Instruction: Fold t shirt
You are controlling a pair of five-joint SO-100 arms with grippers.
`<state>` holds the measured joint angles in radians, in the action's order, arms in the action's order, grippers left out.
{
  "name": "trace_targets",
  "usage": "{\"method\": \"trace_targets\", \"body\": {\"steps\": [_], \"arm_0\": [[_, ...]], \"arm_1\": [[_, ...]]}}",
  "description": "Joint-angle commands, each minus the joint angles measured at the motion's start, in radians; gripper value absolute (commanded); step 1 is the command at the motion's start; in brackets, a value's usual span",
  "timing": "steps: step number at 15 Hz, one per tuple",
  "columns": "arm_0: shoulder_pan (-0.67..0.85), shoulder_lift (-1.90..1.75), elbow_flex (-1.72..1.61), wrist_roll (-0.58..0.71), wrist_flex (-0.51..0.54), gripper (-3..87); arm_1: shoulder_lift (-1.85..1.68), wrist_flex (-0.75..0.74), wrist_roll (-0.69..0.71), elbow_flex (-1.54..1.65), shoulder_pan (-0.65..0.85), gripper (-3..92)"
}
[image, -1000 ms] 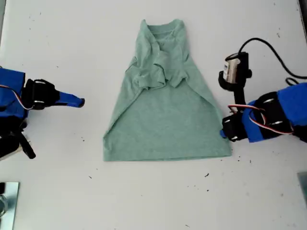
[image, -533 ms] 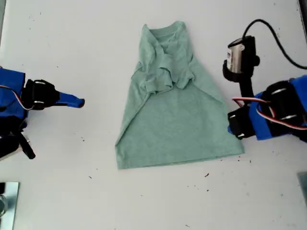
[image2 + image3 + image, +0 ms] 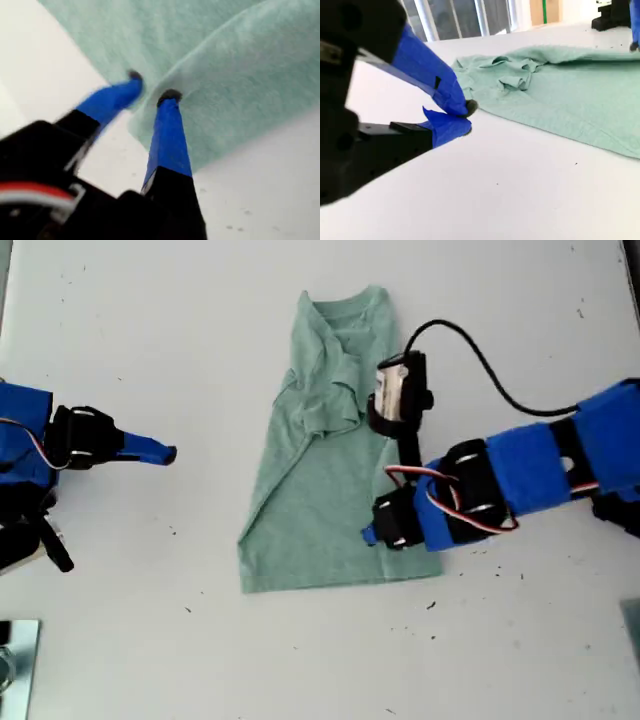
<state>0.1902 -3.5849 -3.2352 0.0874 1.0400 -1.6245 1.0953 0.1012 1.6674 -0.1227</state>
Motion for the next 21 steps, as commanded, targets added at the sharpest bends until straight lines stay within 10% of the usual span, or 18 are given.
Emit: {"method": "trace_targets", "body": {"steps": [1, 6, 9, 12, 16, 18, 21], "arm_0": [[-0.021, 0.006, -0.014, -0.009, -0.018, -0.1], [-0.017, 0.006, -0.014, -0.009, -0.018, -0.1], [-0.012, 0.005, -0.014, -0.009, -0.018, 3.7], [-0.015, 0.005, -0.014, -0.009, -0.018, -0.1], [-0.041, -0.008, 0.002, -0.046, -0.015, -0.2], [-0.161, 0.072, 0.087, -0.258, -0.014, -0.2], [-0.305, 0.839, 0.759, -0.374, 0.19, -0.2]], "arm_1": [[-0.026, -0.044, 0.046, -0.015, 0.015, 42.6], [-0.37, 0.603, 0.12, -0.296, 0.028, 31.5], [-1.039, 0.345, 0.235, 0.664, 0.178, 2.2], [-1.526, 0.179, 0.33, 1.233, 0.218, 2.4], [-1.571, 0.147, 0.324, 1.315, 0.247, 2.4], [-1.571, 0.147, 0.322, 1.315, 0.258, 2.4], [-1.577, 0.152, 0.321, 1.312, 0.264, 2.4]]}}
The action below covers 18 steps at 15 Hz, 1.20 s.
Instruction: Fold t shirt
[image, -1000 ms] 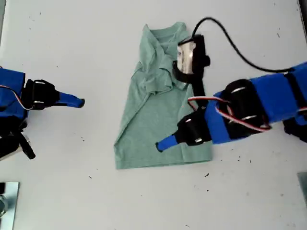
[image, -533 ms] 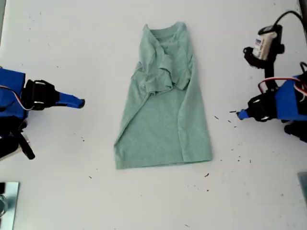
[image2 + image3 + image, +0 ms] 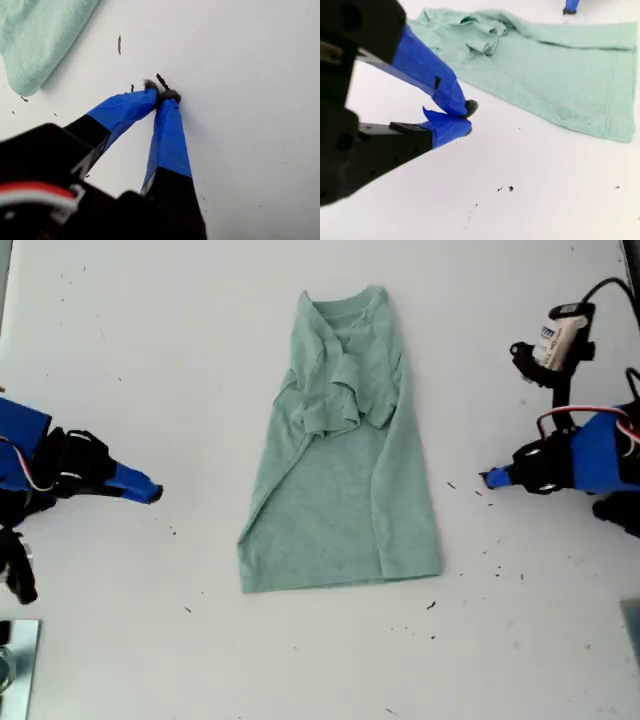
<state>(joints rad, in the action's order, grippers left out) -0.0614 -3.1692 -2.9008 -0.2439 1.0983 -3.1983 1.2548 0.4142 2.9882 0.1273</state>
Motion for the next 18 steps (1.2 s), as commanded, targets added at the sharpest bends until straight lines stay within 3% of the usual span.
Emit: {"method": "trace_targets", "body": {"steps": [1, 3, 7, 9, 16, 18], "arm_0": [[-0.058, 0.653, 0.718, -0.035, 0.311, -0.2], [-0.058, 0.896, 1.103, 0.012, 0.489, -0.2], [-0.055, 1.282, 1.463, 0.121, 0.488, 0.4], [-0.051, 1.373, 1.562, 0.158, 0.488, 25.8], [-0.037, 1.491, 1.532, 0.19, 0.485, 29.4], [-0.049, 1.575, 1.44, 0.173, 0.402, 30.2]], "arm_1": [[-0.006, -0.008, 0.011, -0.011, 0.017, 2.4], [-0.032, 0.002, 0.011, -0.011, 0.02, 2.4], [-0.141, 0.034, 0.009, 0.008, 0.025, 2.4], [-0.15, 0.044, -0.002, 0.006, 0.011, 2.4], [-0.166, 0.048, 0.003, 0.003, 0.009, 2.4], [-0.166, 0.049, 0.0, 0.003, 0.002, 2.4]]}}
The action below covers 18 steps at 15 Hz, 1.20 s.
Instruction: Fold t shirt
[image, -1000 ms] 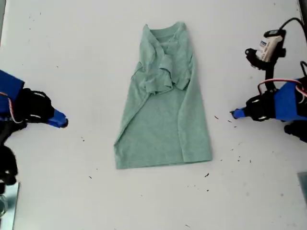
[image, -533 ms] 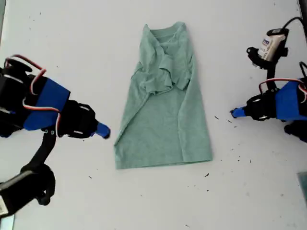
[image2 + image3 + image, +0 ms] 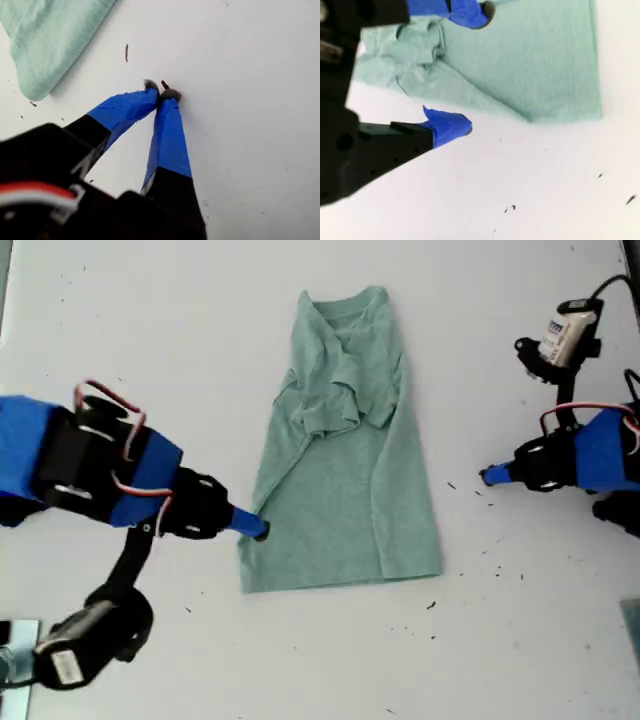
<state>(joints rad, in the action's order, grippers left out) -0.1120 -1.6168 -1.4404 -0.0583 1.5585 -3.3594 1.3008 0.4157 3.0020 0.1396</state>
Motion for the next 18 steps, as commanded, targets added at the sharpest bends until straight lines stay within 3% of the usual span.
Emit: {"method": "trace_targets", "body": {"steps": [1, 5, 6, 7, 11, 14, 17, 18], "arm_0": [[-0.011, 0.087, -0.043, -0.032, -0.115, 30.4], [-0.014, 0.19, -0.196, -0.035, -0.383, 25.7], [-0.014, 0.204, -0.229, -0.044, -0.425, 12.3], [-0.014, 0.209, -0.235, -0.055, -0.43, -0.1], [-0.005, -0.051, -0.281, -0.103, -0.38, -0.1], [0.055, -0.161, -0.235, -0.109, -0.259, -0.1], [0.081, 0.133, 0.067, 0.025, -0.348, -0.1], [0.074, 0.319, 0.307, 0.051, -0.322, -0.1]], "arm_1": [[-0.005, 0.008, -0.009, -0.011, -0.023, 2.4], [-0.005, 0.017, -0.029, -0.009, -0.06, 2.4], [-0.005, 0.017, -0.029, -0.008, -0.063, 2.4], [-0.005, 0.017, -0.028, -0.008, -0.064, 2.4], [-0.048, 0.025, -0.023, 0.002, -0.064, 2.4], [-0.075, 0.035, -0.02, 0.003, -0.058, 2.4], [-0.078, 0.038, -0.021, 0.002, -0.06, 2.4], [-0.08, 0.041, -0.026, 0.0, -0.061, 2.4]]}}
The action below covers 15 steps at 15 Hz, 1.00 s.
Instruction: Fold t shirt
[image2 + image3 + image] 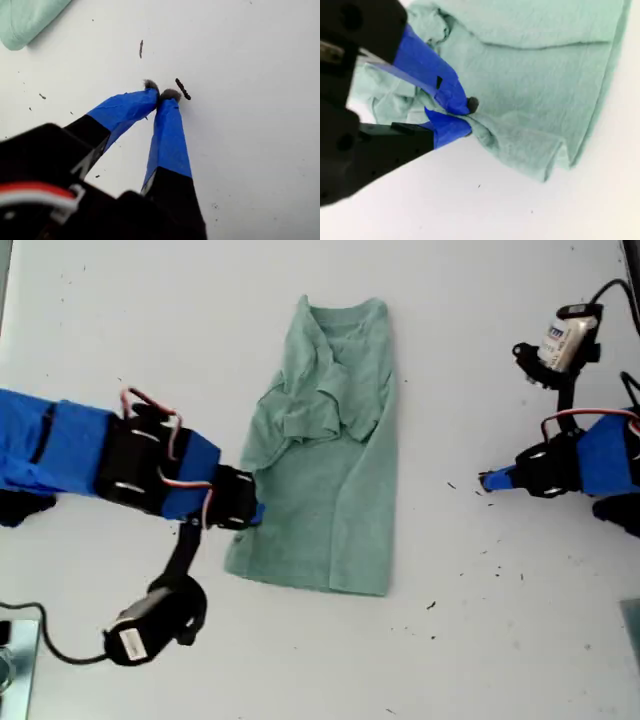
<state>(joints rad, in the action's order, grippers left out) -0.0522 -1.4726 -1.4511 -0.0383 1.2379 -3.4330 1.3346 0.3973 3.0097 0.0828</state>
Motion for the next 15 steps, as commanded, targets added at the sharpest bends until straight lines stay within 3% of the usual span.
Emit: {"method": "trace_targets", "body": {"steps": [1, 2, 3, 4, 6, 9, 10, 11, 12, 14, 15], "arm_0": [[0.005, 0.339, 0.546, 0.067, -0.008, -0.1], [0.002, 0.403, 0.591, 0.089, -0.084, 1.4], [0.008, 0.457, 0.591, 0.126, -0.126, 18.1], [0.023, 0.509, 0.592, 0.155, -0.13, 25.9], [0.04, 0.525, 0.588, 0.166, -0.052, 27.7], [0.074, 0.138, 0.531, 0.176, 0.229, 28.0], [0.095, -0.044, 0.434, 0.166, 0.313, 19.8], [0.123, -0.265, 0.196, 0.149, 0.311, 12.3], [0.149, -0.523, -0.147, 0.126, 0.23, 7.5], [0.161, -1.138, -0.959, 0.064, -0.137, -0.1], [0.137, -1.46, -1.313, 0.008, -0.258, -0.2]], "arm_1": [[-0.006, 0.009, -0.011, -0.008, -0.006, 2.4], [-0.006, 0.011, -0.012, -0.009, -0.006, 2.4], [-0.008, 0.014, -0.015, -0.012, -0.011, 2.4], [-0.009, 0.015, -0.02, -0.011, -0.012, 2.4], [-0.009, 0.015, -0.017, -0.011, -0.008, 2.4], [-0.012, 0.015, -0.015, -0.012, -0.002, 2.4], [-0.012, 0.015, -0.014, -0.012, 0.0, 2.4], [-0.012, 0.015, -0.014, -0.012, 0.002, 2.4], [-0.014, 0.015, -0.014, -0.011, 0.002, 2.4], [-0.014, 0.015, -0.014, -0.009, 0.005, 2.4], [-0.014, 0.015, -0.015, -0.008, 0.006, 2.4]]}}
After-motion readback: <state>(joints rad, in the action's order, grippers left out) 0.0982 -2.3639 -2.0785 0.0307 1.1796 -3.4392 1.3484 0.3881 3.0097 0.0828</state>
